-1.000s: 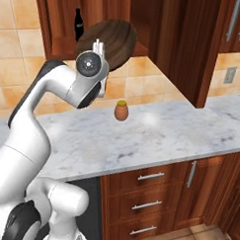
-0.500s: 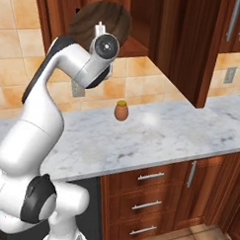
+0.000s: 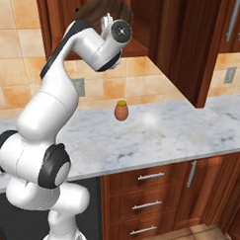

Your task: Pick the mug and place it in the sink. Pick the bowl and place it in the open cabinet and then close the cabinet.

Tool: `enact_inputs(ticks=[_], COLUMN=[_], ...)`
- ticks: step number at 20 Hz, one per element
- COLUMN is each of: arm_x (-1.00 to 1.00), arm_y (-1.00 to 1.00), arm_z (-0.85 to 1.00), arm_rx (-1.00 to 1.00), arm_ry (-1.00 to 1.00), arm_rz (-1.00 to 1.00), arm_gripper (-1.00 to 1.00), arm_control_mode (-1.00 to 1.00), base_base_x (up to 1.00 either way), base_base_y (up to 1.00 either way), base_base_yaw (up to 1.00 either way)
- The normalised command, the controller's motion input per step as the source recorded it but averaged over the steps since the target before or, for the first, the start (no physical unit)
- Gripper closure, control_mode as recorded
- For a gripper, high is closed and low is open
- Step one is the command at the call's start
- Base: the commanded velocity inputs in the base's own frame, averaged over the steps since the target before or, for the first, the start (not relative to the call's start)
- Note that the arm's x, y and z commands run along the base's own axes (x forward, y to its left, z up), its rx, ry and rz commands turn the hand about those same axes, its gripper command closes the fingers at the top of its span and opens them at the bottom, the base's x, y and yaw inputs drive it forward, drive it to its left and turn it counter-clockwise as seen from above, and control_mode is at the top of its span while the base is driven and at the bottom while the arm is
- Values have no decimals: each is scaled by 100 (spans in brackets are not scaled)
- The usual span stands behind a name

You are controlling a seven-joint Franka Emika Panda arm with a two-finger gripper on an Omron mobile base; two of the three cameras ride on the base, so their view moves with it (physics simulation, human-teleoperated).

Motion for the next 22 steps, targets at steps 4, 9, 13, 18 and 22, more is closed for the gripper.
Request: enact_inputs(ticks=[4,9,13,18,22], arm_x=[33,12,0,13,31], arm_y=[9,4,3,28,41], arm_z=[-10,-13,-23,-21,-15], arm_rx=[-4,0,0,1,3], arm_ry=[0,0,0,0,0], arm_rz=[-4,-5,-6,-5,-5], arm_gripper=[100,100,100,100,100], arm_control_mode=[-100,-100,-100,-100,-100], base_base_x=[0,0,0,0,0], base_base_y=[0,0,0,0,0], base_base_yaw=[0,0,0,0,0])
